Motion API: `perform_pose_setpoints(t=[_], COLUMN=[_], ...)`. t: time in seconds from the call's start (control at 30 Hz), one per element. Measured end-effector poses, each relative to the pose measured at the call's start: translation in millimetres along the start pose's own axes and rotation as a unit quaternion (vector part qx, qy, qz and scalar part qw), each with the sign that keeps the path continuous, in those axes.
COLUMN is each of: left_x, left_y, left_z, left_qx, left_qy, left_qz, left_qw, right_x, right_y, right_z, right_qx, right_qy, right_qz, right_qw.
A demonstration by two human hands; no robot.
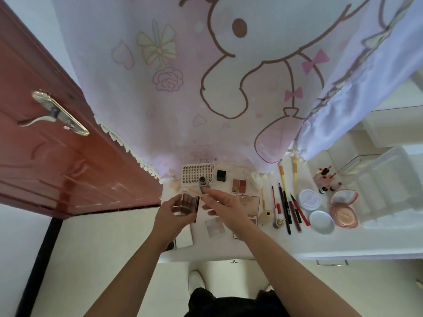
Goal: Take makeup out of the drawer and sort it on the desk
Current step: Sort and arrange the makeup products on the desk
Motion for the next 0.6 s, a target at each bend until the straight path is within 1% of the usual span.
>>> perform_pose_setpoints(t=[0.13, 0.23, 0.33, 0.47, 0.6], left_x=[-8.2, -12.4, -13.0, -9.3, -0.7], left_y=[-3.9, -7.0, -13.7, -29.3, -39.6], left_z=[-4.7, -9.1, -17.2, -28.6, -30.2], left_qx=[-0.002, -0.021, -0.023, -0.002, 0.04], left_qy=[0.009, 0.013, 0.031, 0.043, 0.032], left_qz=[-0.021, -0.026, -0.05, -0.088, -0.117], left_qw=[1.0, 0.999, 0.998, 0.995, 0.992], right_x=[-7.1, -14.8, -25.9, -38.1, -44.8], right_y=[15.8, 21.4, 23.6, 26.6, 29.3], right_z=[-4.2, -1.3, 2.4, 15.2, 26.0], right_qx=[-0.055, -0.06, -0.05, -0.03, -0.016], right_qy=[0.022, 0.029, 0.045, 0.026, -0.011], right_qz=[0.037, 0.046, 0.043, 0.033, 0.021], right_qw=[0.998, 0.997, 0.997, 0.999, 1.0])
Point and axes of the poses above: each hand's wrist, its own x-axis towards the middle knuckle, its own z-axis out of the back of the hand, y = z × x, the point moved 7 cm from there along x, towards the middle knuckle, and after that the axes turned 9 degrees about x, right-handed, at the moved point
